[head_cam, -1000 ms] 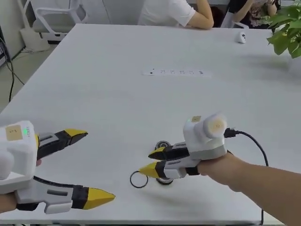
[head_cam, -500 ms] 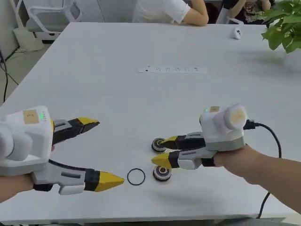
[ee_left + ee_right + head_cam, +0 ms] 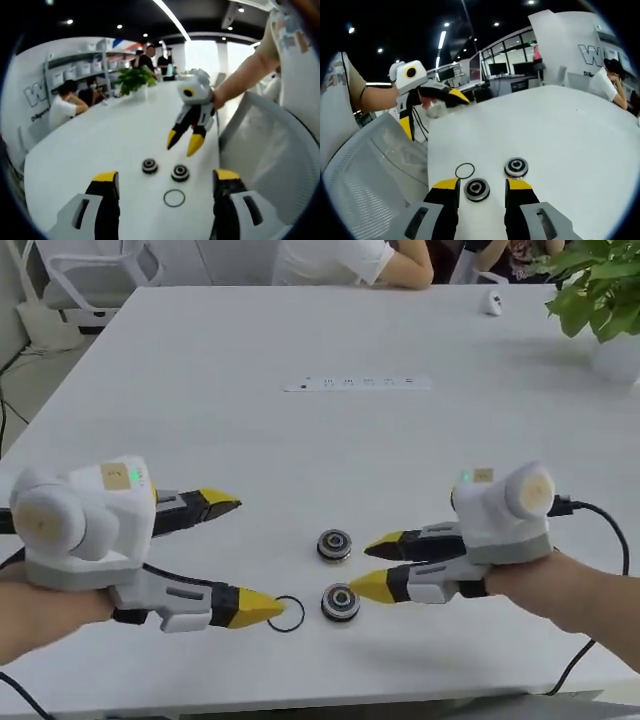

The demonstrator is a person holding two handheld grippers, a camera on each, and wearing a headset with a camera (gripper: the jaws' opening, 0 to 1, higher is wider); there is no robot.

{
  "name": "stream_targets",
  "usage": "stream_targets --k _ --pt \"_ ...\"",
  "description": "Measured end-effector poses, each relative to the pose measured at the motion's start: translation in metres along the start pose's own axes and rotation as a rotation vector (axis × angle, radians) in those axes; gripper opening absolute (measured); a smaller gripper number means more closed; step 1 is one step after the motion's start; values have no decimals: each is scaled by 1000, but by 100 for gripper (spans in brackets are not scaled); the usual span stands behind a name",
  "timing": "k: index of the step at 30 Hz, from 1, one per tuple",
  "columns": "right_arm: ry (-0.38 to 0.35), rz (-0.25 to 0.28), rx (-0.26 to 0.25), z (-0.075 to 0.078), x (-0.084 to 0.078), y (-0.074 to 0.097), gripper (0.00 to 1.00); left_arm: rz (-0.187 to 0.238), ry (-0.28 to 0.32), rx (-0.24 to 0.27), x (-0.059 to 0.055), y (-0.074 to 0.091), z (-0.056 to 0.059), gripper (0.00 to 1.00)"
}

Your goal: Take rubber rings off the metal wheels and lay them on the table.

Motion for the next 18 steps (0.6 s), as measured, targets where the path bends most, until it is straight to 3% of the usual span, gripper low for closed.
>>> stream_targets --k 10,18 --pt "20 -38 13 0 -13 1 31 -32 -12 -55 -2 -26 1 64" --pt "36 -61 25 -1 -22 -2 28 -67 -14 -89 -10 -38 2 56"
Point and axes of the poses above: the centre of the closed fingertips' face, and the gripper's own axes: y roughly backward along the fingers, z roughly to its right, x roughly out of its top, the point moved 5 cm from there along y, roughly backward along the fingers, and after that the axes turned 6 degrees about z, right-handed, at the moved point
